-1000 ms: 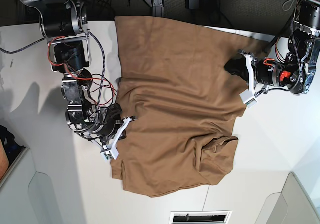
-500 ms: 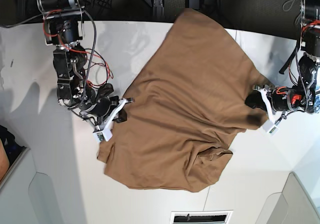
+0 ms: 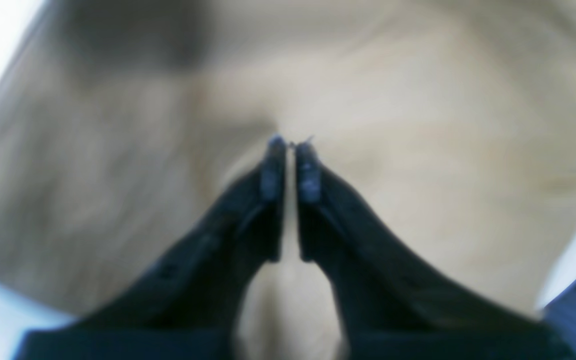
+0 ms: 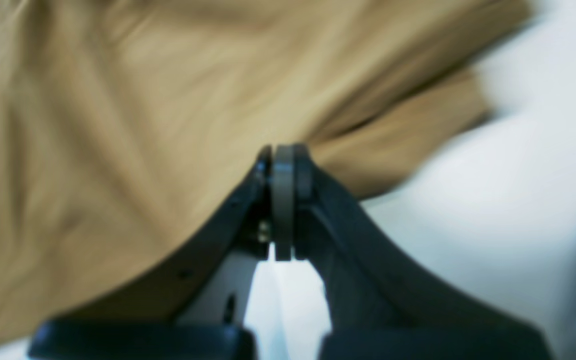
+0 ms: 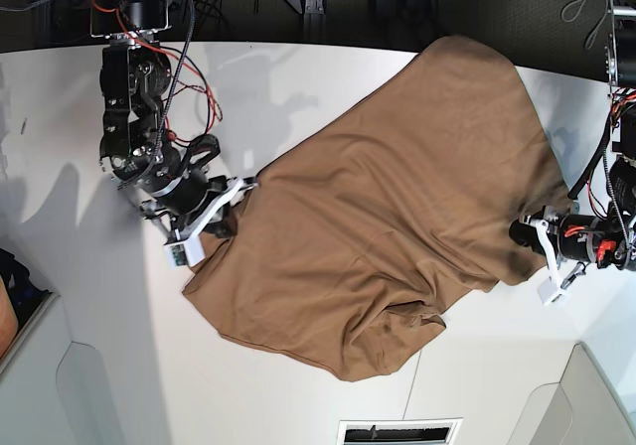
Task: Layout the t-shirt on the table in an organized manner, then fold the t-shirt properly
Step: 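Pull the grippers apart to stretch the shirt across the table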
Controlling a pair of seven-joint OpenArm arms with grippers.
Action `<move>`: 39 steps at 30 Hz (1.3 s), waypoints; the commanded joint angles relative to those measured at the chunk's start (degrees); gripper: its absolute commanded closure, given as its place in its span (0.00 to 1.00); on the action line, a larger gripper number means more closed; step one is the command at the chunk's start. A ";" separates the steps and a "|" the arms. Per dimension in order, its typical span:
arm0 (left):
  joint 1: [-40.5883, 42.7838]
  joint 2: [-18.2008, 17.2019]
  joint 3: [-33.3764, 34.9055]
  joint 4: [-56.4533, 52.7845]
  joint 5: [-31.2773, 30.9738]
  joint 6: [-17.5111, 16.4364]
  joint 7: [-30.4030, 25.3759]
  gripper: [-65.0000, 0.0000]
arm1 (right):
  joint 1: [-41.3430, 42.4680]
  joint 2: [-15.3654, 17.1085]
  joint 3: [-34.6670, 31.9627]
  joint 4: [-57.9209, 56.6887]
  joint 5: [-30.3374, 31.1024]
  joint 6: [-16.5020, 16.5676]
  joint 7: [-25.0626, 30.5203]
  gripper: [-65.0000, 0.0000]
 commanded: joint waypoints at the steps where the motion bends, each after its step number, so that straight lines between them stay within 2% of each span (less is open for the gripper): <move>1: -1.40 -1.90 -0.37 1.38 -2.19 -0.30 0.31 0.76 | 1.57 0.31 1.53 0.87 -0.24 -0.07 1.27 1.00; 3: -1.38 -2.51 -0.37 2.40 -5.29 -0.30 0.66 0.66 | 2.69 0.31 3.98 -0.13 -0.68 -0.04 1.49 1.00; 4: -1.38 -2.54 -0.37 2.82 -5.81 -0.30 0.66 0.65 | 3.48 0.31 4.79 -1.18 -0.68 -0.02 1.88 1.00; 9: -1.20 -1.99 -0.37 3.80 -7.52 -0.30 0.63 0.65 | 8.35 0.28 5.07 -10.10 -1.20 0.39 5.03 1.00; 13: -0.76 -1.25 -0.37 3.80 -7.48 -0.30 0.61 0.65 | 11.69 0.28 5.03 -16.81 -4.35 0.42 8.20 1.00; 19: -0.74 -0.02 -0.37 3.80 -7.43 -0.30 0.59 0.65 | 13.79 0.28 5.03 -24.02 -4.61 0.39 8.24 1.00; 24: -0.74 0.72 -0.37 3.78 -6.73 -0.30 0.20 0.65 | 13.53 0.52 5.03 -24.17 -6.03 0.39 5.09 1.00; 29: -0.74 0.85 -0.37 3.76 -1.36 -0.30 -2.01 0.65 | 13.49 1.60 5.09 -23.50 -5.77 0.39 -0.20 1.00; 33: -0.26 0.68 -0.37 3.74 2.43 -0.30 -2.45 0.65 | 11.32 2.99 5.16 -20.24 -5.57 0.33 -0.35 1.00; 39: 2.12 0.50 -0.37 3.74 3.41 -0.30 -2.47 0.65 | 3.96 5.62 5.18 -10.84 -5.57 -0.26 -0.39 1.00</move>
